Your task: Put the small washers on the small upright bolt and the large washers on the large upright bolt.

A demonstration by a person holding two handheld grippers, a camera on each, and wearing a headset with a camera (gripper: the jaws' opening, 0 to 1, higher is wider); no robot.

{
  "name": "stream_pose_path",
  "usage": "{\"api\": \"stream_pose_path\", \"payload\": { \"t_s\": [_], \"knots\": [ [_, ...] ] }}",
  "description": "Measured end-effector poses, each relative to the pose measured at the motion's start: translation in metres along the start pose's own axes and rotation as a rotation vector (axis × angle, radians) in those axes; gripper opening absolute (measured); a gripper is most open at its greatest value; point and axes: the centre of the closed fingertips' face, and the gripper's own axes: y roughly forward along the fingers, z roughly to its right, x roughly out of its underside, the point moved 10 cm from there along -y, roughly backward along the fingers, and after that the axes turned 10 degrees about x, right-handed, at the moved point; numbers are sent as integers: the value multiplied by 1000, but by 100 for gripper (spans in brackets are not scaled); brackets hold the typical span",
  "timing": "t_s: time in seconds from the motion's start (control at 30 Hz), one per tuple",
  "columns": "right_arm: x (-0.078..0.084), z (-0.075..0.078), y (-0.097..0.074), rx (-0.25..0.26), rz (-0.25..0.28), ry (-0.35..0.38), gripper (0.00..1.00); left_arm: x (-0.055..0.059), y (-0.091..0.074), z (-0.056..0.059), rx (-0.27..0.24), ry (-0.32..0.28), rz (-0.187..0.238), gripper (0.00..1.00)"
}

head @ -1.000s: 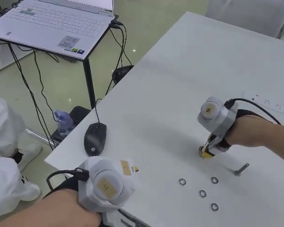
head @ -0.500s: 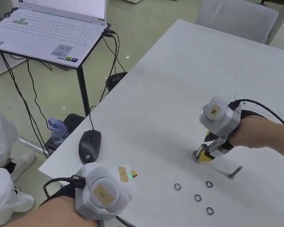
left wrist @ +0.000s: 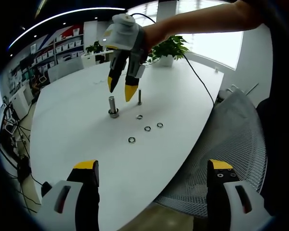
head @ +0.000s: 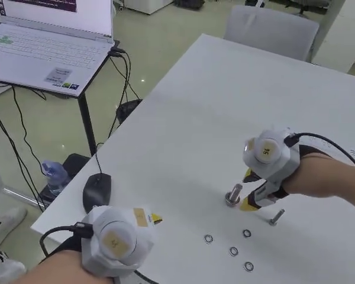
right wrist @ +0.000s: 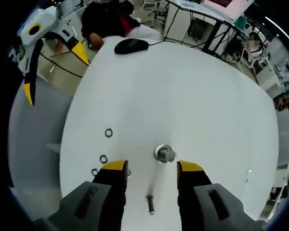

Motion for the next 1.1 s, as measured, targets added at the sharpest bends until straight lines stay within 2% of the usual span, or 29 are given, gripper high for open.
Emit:
{"api": "stream_pose_path", "payload": {
  "t_s": [0.3,0.4,0.67,0.8,0.83,0.87,0.97,1.03,1.1],
  "knots": [
    [15,-22,-15,-2,15,8,41,0,0,-4,-15,5,1,92],
    [19,-30,-17,-5,12,-9,40,0,1,-8,-25,11,-18,91],
    [26,-46,-18,-22,21,6,40,-3,0,-11,-27,12,-1,91],
    [30,-52,-13,-32,22,23,39,-5,-1,-10,-22,3,-6,89],
    [31,-52,-11,-31,20,25,39,-7,-1,-9,-13,-24,28,89],
    [33,-53,-9,-27,16,23,38,-9,-2,-9,-16,-18,49,89],
    [37,-53,-1,-25,12,29,38,-9,-2,-11,-27,8,14,89],
    [40,-51,6,-22,9,36,38,-8,-2,-12,-18,-16,35,90],
    [42,-51,11,-21,6,42,38,-8,-2,-12,-20,-18,37,90]
  ]
}}
